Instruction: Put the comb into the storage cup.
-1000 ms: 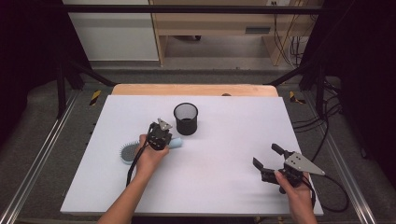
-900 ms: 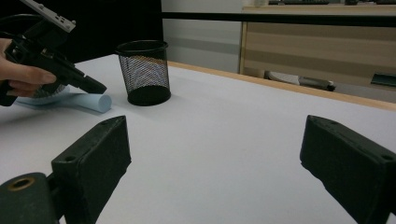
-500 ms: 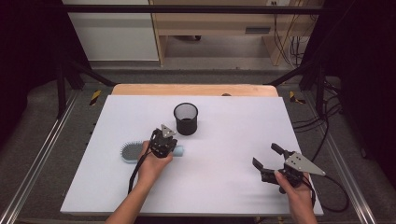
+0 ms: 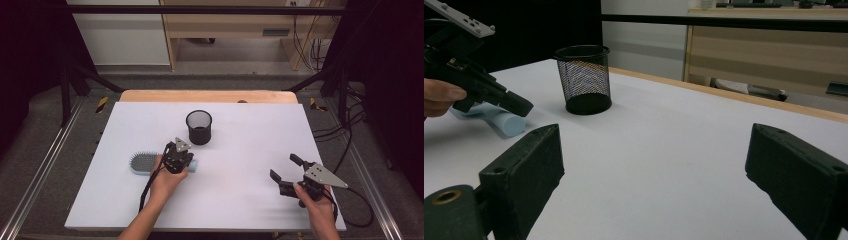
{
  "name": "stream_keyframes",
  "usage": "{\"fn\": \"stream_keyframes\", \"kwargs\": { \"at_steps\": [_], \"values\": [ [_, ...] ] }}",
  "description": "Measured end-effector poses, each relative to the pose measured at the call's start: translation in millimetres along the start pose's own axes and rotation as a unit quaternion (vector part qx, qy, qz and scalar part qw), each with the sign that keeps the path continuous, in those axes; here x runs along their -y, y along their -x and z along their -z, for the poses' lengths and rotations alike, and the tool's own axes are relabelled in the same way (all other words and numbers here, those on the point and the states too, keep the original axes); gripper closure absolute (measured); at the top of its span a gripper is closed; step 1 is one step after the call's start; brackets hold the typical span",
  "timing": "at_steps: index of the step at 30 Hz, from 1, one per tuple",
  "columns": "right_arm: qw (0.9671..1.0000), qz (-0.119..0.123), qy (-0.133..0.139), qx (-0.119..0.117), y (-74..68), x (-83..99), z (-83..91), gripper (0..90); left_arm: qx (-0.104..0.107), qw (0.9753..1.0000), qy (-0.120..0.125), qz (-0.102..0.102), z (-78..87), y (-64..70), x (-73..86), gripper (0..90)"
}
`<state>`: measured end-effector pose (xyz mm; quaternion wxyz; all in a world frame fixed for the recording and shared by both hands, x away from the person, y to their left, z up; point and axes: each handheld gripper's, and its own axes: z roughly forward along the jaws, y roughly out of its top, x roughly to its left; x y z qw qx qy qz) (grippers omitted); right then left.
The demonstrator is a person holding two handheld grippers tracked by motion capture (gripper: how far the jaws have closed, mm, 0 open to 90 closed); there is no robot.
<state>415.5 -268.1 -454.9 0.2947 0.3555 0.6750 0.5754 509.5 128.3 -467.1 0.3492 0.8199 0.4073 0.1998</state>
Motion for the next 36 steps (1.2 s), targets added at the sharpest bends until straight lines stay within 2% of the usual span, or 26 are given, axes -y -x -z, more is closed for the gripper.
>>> {"fn": "stream_keyframes", "kwargs": {
  "at_steps": [4, 13, 16, 21, 28, 36],
  "values": [
    [1.0, 0.0, -0.002, -0.001, -0.4, 0.2, -0.3, 8.5, 0.002, 1.0, 0.005, 0.004, 1.5, 0.7, 2.6, 90.0],
    [1.0, 0.001, -0.004, -0.001, -0.7, 0.6, -0.7, 8.5, 0.008, 1.0, -0.002, -0.002, -1.1, 0.0, 3.3, 90.0],
    [1.0, 0.003, -0.004, -0.002, -0.7, 0.8, -1.1, 8.5, 0.004, 0.9998, -0.003, -0.021, -0.2, 3.2, 3.9, 90.0],
    [1.0, 0.003, -0.006, -0.003, -1.1, 1.1, -1.5, 8.5, 0.014, 0.9993, 0.003, -0.034, 4.7, 5.6, 8.6, 90.0],
    [1.0, 0.003, -0.006, -0.002, -1.3, 1.2, -1.8, 8.5, 0.029, 0.9974, 0.013, -0.064, 15.1, 8.5, 16.3, 90.0],
    [1.0, 0.004, -0.008, -0.003, -2.0, 1.6, -2.5, 8.5, 0.047, 0.9962, 0.011, -0.073, 22.1, 10.3, 20.8, 90.0]
  ]
}}
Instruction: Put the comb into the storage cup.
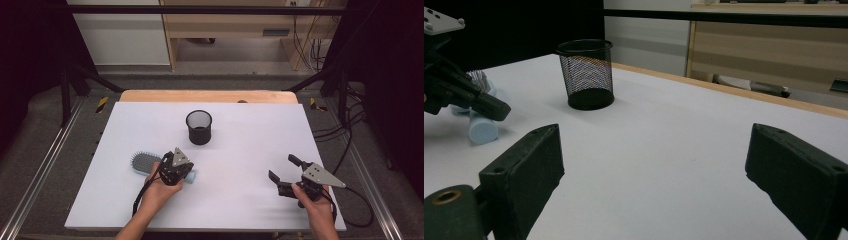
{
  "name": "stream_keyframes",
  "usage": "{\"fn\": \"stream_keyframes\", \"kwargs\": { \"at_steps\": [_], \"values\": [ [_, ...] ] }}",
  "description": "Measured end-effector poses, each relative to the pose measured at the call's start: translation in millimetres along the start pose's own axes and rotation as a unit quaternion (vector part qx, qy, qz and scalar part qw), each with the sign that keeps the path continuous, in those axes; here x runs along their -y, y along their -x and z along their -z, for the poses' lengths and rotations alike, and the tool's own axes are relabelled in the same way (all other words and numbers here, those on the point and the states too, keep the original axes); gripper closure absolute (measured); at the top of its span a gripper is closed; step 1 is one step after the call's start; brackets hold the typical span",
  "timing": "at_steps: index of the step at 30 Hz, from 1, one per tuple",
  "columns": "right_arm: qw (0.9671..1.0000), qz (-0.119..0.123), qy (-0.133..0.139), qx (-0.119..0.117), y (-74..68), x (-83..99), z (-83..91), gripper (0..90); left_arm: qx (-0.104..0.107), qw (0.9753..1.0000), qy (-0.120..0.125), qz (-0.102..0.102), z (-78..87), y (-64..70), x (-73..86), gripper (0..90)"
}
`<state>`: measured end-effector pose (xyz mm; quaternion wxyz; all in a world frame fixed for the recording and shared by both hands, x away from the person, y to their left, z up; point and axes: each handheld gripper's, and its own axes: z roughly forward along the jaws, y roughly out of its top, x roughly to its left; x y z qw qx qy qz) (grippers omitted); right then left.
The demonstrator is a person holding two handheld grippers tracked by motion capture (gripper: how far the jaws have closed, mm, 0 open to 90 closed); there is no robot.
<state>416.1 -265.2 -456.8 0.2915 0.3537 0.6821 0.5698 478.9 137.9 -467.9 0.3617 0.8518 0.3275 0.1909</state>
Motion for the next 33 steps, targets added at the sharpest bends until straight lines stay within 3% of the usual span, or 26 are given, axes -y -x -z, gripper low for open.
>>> {"fn": "stream_keyframes", "kwargs": {
  "at_steps": [5, 11, 17, 23, 33],
  "values": [
    [1.0, 0.0, -0.002, 0.0, -0.5, 0.2, -0.1, 8.5, 0.017, 0.9998, -0.006, 0.006, -1.2, 0.4, 0.2, 90.0],
    [1.0, 0.001, -0.004, -0.003, -1.1, 0.4, -0.5, 8.4, 0.029, 0.9991, -0.025, -0.019, 2.4, 6.8, 2.3, 90.0],
    [1.0, 0.0, -0.005, -0.005, -1.6, 0.5, -1.1, 8.4, 0.053, 0.9981, -0.032, -0.008, 15.8, 10.8, 13.4, 90.0],
    [1.0, 0.0, -0.007, -0.007, -2.2, 0.7, -1.8, 8.4, 0.042, 0.9982, -0.036, -0.021, 32.1, 20.6, 26.4, 90.0],
    [0.9999, -0.001, -0.008, -0.008, -3.3, 0.6, -2.5, 8.4, 0.042, 0.9985, -0.035, -0.001, 56.2, 18.2, 47.2, 90.0]
  ]
}}
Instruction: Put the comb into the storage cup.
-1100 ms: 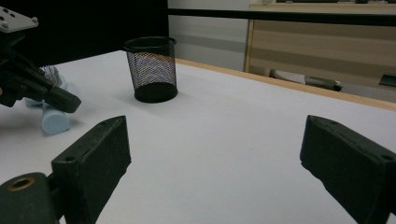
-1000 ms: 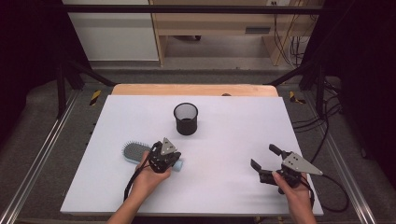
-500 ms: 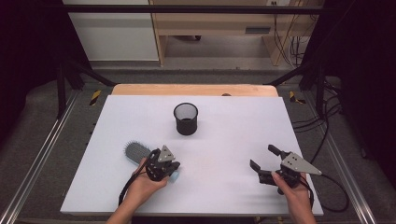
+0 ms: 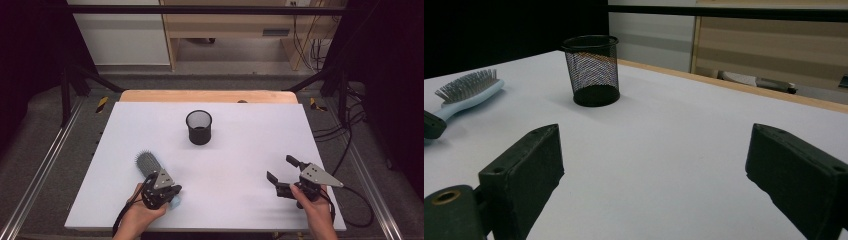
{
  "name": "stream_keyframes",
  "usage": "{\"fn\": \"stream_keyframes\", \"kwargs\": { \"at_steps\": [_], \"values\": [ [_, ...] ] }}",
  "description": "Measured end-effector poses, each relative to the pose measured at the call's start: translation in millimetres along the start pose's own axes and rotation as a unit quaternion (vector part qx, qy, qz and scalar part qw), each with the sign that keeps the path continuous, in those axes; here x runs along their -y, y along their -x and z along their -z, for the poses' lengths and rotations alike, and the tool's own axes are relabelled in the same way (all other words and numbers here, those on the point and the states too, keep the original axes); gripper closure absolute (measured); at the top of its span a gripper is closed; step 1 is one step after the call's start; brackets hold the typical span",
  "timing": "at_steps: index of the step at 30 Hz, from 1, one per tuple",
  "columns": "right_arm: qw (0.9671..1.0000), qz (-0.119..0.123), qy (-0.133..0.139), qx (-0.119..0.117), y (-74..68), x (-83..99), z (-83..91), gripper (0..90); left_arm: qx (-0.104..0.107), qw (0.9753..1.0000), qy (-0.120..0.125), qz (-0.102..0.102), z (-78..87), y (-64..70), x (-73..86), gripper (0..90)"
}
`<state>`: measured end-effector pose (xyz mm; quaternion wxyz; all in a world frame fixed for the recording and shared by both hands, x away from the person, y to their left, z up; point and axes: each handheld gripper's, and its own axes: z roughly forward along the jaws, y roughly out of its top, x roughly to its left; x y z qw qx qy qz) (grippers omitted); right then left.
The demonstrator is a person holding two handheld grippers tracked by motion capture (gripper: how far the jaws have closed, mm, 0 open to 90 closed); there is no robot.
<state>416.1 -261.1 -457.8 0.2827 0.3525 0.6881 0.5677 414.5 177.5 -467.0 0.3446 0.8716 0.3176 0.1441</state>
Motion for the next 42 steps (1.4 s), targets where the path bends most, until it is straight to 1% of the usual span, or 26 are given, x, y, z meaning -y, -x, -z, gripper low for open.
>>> {"fn": "stream_keyframes", "kwargs": {
  "at_steps": [2, 3, 5, 8, 10, 18, 21, 22, 32, 42],
  "values": [
    [1.0, -0.001, 0.0, 0.0, -0.2, 0.0, -0.1, 8.4, -0.009, 0.9999, -0.006, -0.009, 2.6, 1.4, 2.3, 90.0],
    [1.0, -0.002, 0.0, 0.0, -0.5, 0.1, -0.3, 8.3, -0.01, 0.9999, -0.007, -0.009, 3.2, 1.3, 4.4, 90.0],
    [1.0, -0.002, -0.001, 0.0, -0.9, 0.1, -0.6, 8.3, -0.008, 1.0, -0.001, 0.001, 6.0, 0.3, 7.6, 90.0],
    [1.0, 0.0, -0.001, 0.0, -1.1, 0.1, -0.5, 8.3, -0.016, 0.9998, -0.008, 0.001, 10.4, -0.3, 10.9, 90.0],
    [1.0, -0.001, -0.002, -0.001, -1.3, 0.2, -0.8, 8.3, -0.017, 0.9998, -0.007, 0.006, 13.6, -2.2, 14.3, 90.0],
    [1.0, 0.001, -0.005, -0.001, -1.3, 0.5, -1.4, 8.4, -0.029, 0.9992, -0.016, 0.02, 25.1, -10.0, 27.5, 90.0],
    [1.0, 0.001, -0.006, -0.001, -1.5, 0.5, -1.5, 8.3, -0.033, 0.9989, -0.016, 0.029, 28.9, -13.5, 33.1, 90.0],
    [1.0, 0.001, -0.006, -0.001, -1.5, 0.6, -1.5, 8.3, -0.034, 0.9988, -0.02, 0.029, 30.4, -14.9, 34.6, 90.0],
    [1.0, 0.004, -0.008, -0.001, -1.6, 1.0, -2.4, 8.3, -0.05, 0.997, -0.024, 0.054, 43.0, -30.1, 52.1, 90.0],
    [0.9999, 0.004, -0.009, -0.002, -1.9, 1.0, -2.4, 8.3, -0.067, 0.9953, -0.023, 0.066, 51.0, -41.2, 61.2, 90.0]
  ]
}}
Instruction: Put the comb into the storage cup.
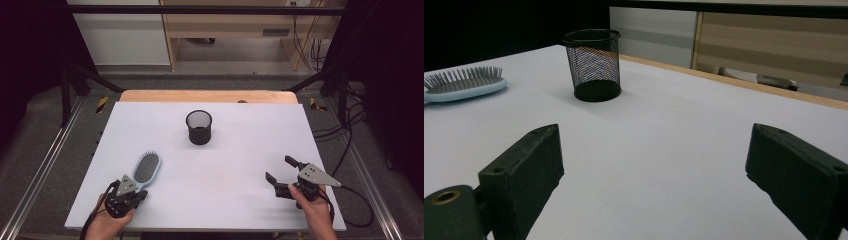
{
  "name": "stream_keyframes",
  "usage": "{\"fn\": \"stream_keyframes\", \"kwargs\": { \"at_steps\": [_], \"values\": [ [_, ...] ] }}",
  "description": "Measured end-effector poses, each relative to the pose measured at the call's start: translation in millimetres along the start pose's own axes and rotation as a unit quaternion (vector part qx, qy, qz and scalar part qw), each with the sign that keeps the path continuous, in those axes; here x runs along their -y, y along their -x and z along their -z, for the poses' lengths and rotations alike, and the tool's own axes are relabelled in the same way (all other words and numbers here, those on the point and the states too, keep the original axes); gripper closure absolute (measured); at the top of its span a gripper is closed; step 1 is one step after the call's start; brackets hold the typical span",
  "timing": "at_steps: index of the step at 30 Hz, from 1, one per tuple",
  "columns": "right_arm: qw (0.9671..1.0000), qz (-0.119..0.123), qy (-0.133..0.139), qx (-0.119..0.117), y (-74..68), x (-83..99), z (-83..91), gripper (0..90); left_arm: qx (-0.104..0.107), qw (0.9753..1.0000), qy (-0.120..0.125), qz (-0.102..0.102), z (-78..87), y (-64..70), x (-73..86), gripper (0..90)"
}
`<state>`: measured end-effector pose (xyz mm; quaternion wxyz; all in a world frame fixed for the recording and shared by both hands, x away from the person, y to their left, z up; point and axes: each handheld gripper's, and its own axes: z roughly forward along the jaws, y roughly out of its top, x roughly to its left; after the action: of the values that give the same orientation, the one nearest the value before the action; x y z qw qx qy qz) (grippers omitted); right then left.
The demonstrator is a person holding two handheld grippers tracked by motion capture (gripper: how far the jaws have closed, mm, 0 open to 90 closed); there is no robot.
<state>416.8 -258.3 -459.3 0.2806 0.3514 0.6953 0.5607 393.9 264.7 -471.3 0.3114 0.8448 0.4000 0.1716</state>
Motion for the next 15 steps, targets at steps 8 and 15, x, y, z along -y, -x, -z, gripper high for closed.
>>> {"fn": "stream_keyframes", "kwargs": {
  "at_steps": [8, 15],
  "values": [
    [1.0, 0.001, 0.001, -0.001, -0.2, -0.3, 0.2, 8.4, -0.021, 0.9998, -0.001, 0.003, 4.6, -12.5, 5.4, 90.0],
    [1.0, 0.002, 0.0, -0.001, -0.3, -0.4, 0.1, 8.3, -0.033, 0.9994, 0.002, 0.011, 7.3, -21.7, 9.3, 90.0]
  ]
}}
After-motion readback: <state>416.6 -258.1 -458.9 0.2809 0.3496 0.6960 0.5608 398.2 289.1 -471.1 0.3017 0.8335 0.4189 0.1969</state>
